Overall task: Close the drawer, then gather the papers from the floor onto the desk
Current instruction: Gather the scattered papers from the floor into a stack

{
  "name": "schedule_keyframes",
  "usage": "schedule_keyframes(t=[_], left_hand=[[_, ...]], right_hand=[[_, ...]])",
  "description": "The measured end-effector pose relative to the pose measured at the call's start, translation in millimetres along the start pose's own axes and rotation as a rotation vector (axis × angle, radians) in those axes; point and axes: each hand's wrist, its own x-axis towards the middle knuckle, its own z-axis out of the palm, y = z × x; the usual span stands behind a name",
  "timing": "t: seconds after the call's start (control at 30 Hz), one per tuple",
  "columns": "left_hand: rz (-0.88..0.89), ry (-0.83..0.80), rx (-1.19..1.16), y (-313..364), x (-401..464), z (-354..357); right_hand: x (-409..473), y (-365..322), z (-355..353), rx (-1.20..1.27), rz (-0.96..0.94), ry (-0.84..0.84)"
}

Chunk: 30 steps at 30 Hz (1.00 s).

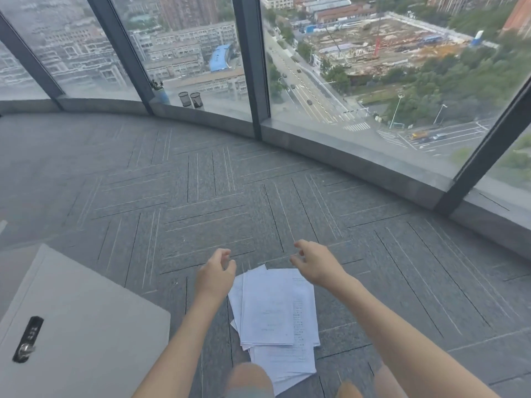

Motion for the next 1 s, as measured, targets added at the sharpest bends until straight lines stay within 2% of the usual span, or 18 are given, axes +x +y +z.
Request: schedule_keyframes(t=[0.2,0.4,0.53,0.83,1.0], left_hand=[[-0.102,-0.092,0.032,-25,43,42],[-0.236,-0.202,0.099,-48,49,53],[-0.295,-0.207,0.149,-76,58,71],[-0.330,-0.204,0.161,-189,106,167],[-0.423,-0.200,0.089,-262,110,223]], right_hand=[[67,31,27,-0.092,0.055,-0.111],[91,37,43,-0.079,0.135,-0.259],[108,51,67,-0.072,0.156,-0.296],[161,137,194,-0.143,0.166,-0.369],[173,182,267,-0.219,0.168,-0.418]])
